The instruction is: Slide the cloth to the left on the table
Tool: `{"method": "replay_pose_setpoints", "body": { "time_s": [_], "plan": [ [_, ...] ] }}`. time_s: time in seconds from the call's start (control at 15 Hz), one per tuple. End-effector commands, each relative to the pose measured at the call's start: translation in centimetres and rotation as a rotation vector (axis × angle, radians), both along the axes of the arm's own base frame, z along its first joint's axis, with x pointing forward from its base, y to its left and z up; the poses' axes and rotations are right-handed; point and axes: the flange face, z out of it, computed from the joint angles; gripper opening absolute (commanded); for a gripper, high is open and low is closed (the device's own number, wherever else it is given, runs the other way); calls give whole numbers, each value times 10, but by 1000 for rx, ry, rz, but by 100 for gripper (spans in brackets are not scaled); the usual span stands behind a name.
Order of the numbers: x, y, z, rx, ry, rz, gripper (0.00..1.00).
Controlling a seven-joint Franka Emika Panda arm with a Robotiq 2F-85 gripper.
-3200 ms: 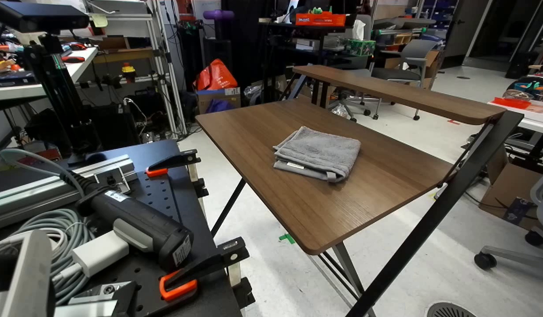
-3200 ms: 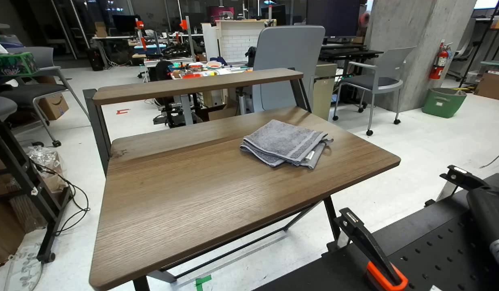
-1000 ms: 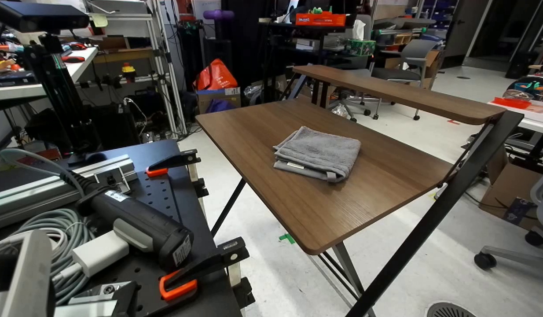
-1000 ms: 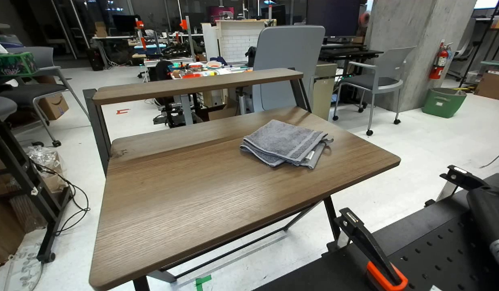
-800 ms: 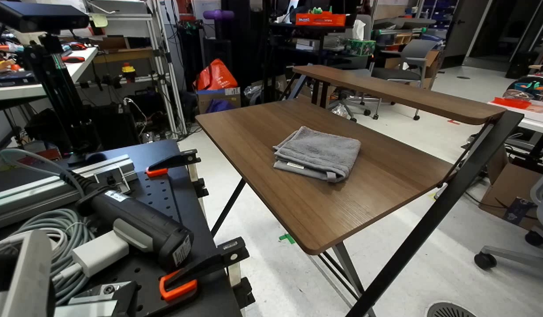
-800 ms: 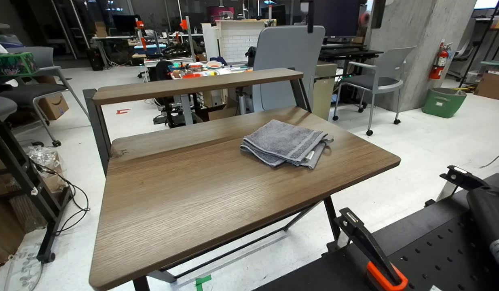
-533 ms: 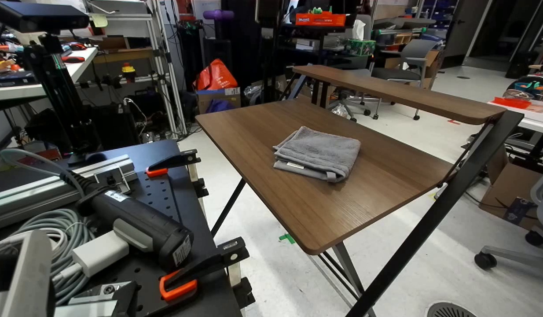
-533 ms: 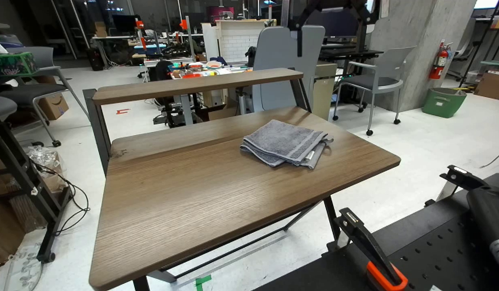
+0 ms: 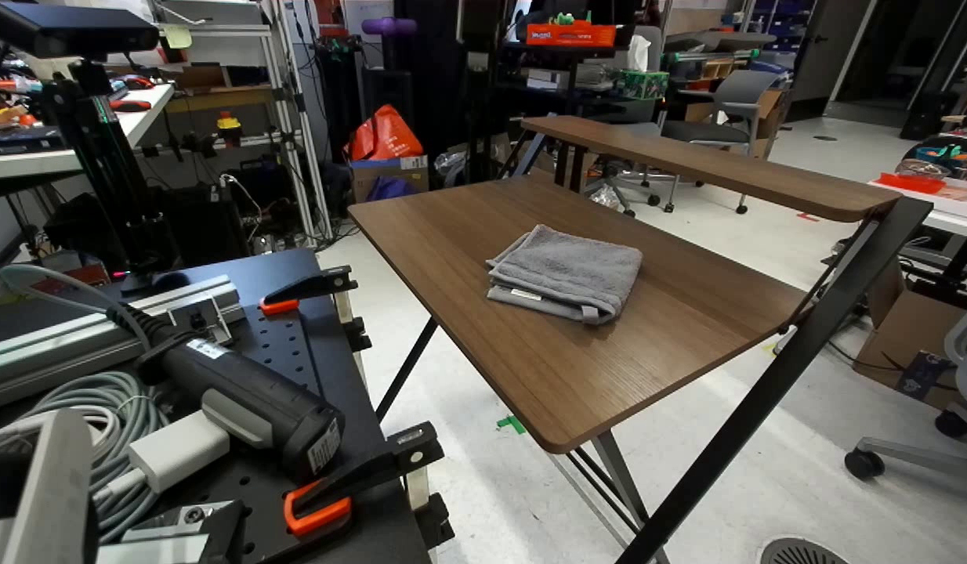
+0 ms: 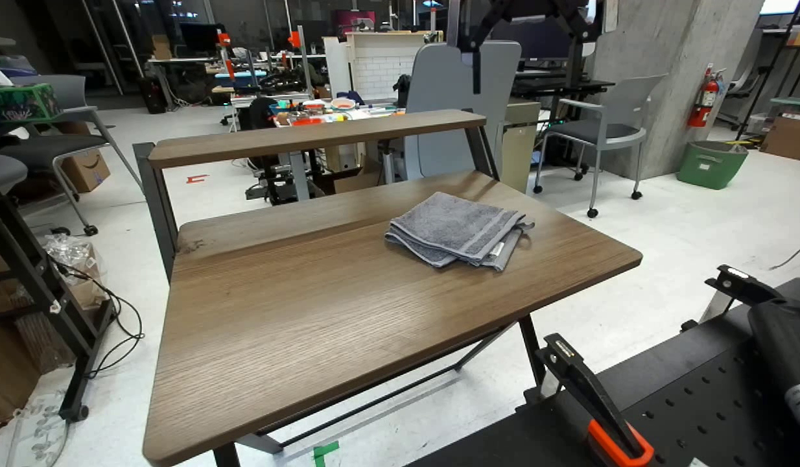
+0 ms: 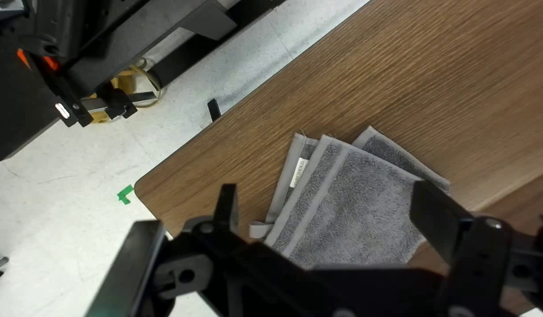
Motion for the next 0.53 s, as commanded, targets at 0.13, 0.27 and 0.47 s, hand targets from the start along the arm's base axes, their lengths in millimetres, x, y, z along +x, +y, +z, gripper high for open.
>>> {"method": "replay_pose_setpoints", "body": {
  "time_s": [0.13,0.27,0.47],
  "plan": [
    [10,11,-24,-10,4,27,100],
    [14,15,-37,-2,14,33,100],
    [21,17,-59,-21,24,32,100]
  ]
}}
